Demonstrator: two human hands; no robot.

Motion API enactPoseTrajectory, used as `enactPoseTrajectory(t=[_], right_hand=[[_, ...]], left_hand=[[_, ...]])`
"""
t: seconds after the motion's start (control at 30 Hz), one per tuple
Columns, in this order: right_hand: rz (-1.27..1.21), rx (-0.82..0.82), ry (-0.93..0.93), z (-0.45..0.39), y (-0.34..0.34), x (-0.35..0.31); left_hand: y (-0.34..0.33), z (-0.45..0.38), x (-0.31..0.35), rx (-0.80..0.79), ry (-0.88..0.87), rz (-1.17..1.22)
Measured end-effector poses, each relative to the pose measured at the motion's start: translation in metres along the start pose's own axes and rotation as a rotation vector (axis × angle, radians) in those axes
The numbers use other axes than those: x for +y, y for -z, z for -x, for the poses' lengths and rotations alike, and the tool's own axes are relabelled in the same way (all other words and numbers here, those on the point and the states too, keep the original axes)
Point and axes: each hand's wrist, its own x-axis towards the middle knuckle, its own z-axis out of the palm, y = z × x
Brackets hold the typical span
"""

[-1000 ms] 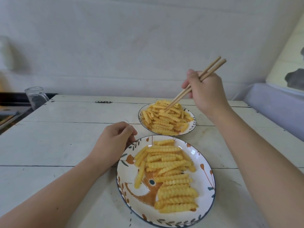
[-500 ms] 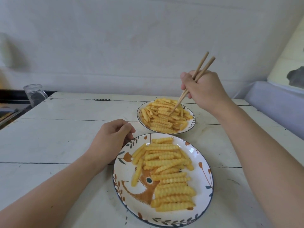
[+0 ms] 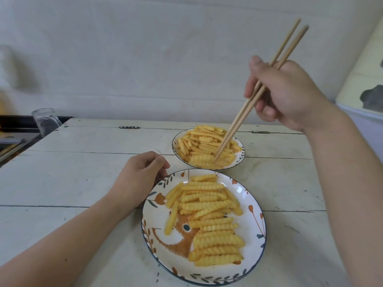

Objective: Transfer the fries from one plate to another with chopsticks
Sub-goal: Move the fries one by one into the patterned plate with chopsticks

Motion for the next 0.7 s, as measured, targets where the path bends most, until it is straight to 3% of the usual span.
enactPoseTrajectory(t=[0.17,0.37,0.5,0.6,0.7], right_hand=[[0.059,-0.198,-0.029,0.005,-0.020,0.001],[0.169,-0.256,-0.063,0.004,-0.015,0.008],[-0.009,-0.048,-0.018,-0.004,0.005,0.009],[0.124,0.212,0.048,-0.015,0.010,0.026],[0.231,0.293,0.050,-0.018,0.004,0.043]], left_hand=[[0.000,0.000,0.000,0.006,-0.009,-0.009],[0.000,0.000,0.000,0.007,-0.008,-0.007],[0.001,0.001,0.000,0.002,0.001,0.001],[0.000,0.000,0.001,0.005,-0.006,-0.013],[0.001,0.001,0.002,0.006,-0.006,-0.017]])
